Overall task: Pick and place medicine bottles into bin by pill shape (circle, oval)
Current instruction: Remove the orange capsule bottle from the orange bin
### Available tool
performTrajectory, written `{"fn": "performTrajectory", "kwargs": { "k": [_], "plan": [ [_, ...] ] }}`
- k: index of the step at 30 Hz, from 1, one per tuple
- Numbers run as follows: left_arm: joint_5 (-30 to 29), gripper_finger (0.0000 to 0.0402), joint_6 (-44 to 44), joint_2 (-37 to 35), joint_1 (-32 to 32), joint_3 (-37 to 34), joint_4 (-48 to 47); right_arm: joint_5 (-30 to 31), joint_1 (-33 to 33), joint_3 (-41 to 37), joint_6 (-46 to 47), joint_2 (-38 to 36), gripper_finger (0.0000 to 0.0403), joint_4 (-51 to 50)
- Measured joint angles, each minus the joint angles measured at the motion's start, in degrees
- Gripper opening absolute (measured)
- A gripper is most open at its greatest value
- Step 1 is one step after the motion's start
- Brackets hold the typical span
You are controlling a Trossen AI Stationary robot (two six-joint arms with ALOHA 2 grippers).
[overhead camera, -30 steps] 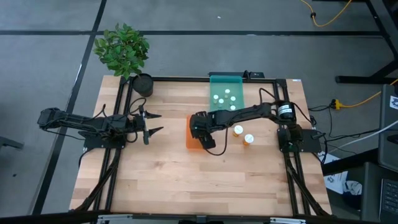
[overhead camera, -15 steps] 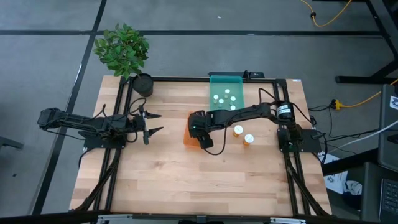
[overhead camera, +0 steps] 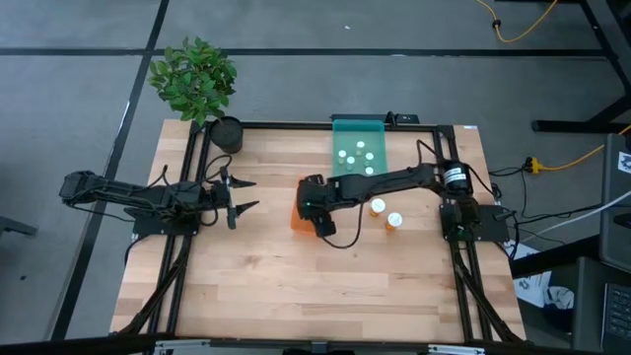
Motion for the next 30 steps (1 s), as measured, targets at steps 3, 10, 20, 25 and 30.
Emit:
{"fn": "performTrajectory", "kwargs": {
  "k": [3,10,20,25,30],
  "plan": [
    [0.0,0.0257,0.0,0.0,0.0,0.0,-0.2,0.0,0.2,2.0,1.1,-1.0,0.0201,-1.8],
    [0.0,0.0257,0.0,0.0,0.0,0.0,-0.2,0.4,0.1,7.3,7.5,-1.6,0.0203,-7.6],
    [0.0,0.0257,0.0,0.0,0.0,0.0,-0.1,0.4,2.0,10.1,18.9,-9.1,0.0204,-29.2],
    [0.0,0.0257,0.0,0.0,0.0,0.0,0.0,2.9,7.3,7.1,26.3,-15.2,0.0204,-34.2],
    [0.0,0.0257,0.0,0.0,0.0,0.0,0.0,12.6,16.2,-8.3,37.3,-27.4,0.0204,-28.8]
  ]
}}
